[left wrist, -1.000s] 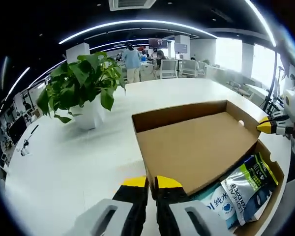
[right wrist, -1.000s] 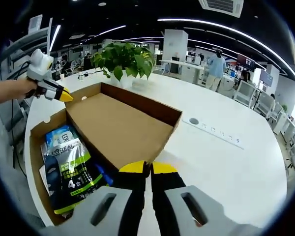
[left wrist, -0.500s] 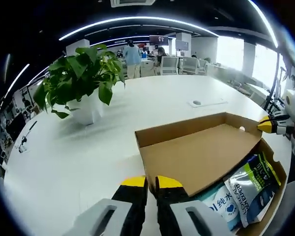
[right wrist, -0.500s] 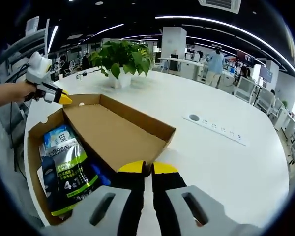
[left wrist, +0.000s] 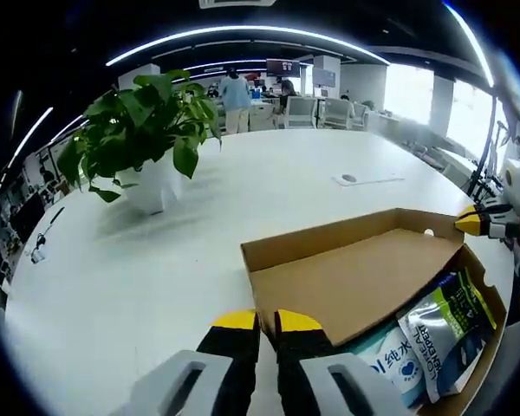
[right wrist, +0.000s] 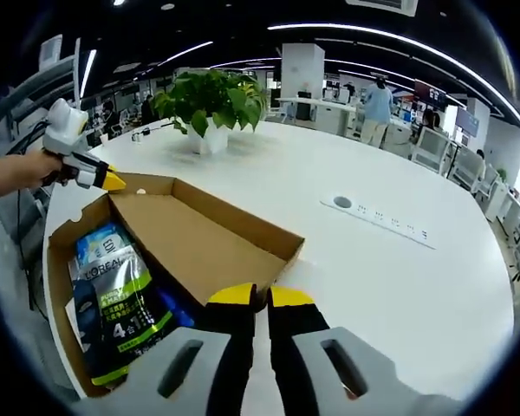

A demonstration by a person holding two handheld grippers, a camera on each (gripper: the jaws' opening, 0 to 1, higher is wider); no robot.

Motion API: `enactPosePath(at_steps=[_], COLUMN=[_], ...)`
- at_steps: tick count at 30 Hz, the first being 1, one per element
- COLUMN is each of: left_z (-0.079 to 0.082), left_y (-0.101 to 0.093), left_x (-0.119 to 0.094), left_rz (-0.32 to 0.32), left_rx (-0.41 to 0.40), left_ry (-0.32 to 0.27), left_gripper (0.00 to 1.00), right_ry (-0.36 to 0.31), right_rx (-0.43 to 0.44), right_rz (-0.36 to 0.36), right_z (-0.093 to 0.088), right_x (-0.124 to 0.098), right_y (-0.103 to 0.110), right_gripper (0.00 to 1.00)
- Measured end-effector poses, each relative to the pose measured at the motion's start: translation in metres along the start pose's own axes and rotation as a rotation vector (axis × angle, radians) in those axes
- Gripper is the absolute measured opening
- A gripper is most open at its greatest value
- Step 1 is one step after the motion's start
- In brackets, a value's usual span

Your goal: Operate the shoe box by opening the lid, removing the specified soft item, and placing it in the target area until the item is outside and the box remains undamaged.

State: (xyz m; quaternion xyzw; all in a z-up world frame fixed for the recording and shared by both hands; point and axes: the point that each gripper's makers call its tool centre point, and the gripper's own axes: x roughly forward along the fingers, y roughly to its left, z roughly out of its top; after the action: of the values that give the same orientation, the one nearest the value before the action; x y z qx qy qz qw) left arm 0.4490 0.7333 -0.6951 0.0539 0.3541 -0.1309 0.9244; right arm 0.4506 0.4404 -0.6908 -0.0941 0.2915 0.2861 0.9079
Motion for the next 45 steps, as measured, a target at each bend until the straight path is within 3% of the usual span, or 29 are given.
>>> enactPosePath(at_steps=[5,12,19,32,45], left_z=[0.0,0.0,-0.003,0.002,-0.011], left_y=[-0.001,-0.001,-0.003,-0.015,-0.055], left_x=[0.0,-0.002,-0.008,-0.037,-0.066], left_rz=[0.0,0.002,0.004,0.003,-0.105], left_rx=[0.015,0.039,0.052,0.057,0.035], left_ry=[0.015,0.02,0.028,-0.008,-0.006], left_gripper=[0.06,0.07,0.11,0.24,0.29], right_ry=[0.002,0.004,-0.003,-0.027,-0.041], right_rx=[0.158,0.191,0.168,0.16,0.077], right_rz=[0.007,0.021,0.023,0.064,0.125], right_z=[0.001,0.003,0.004,0.01,0.007], right_x=[0.0,-0.002,-0.006,-0.032,-0.07], right_y=[-0.002,-0.001,0.001,0.014,0.038], right_gripper=[0.03,0.03,0.04,0.22,0.37])
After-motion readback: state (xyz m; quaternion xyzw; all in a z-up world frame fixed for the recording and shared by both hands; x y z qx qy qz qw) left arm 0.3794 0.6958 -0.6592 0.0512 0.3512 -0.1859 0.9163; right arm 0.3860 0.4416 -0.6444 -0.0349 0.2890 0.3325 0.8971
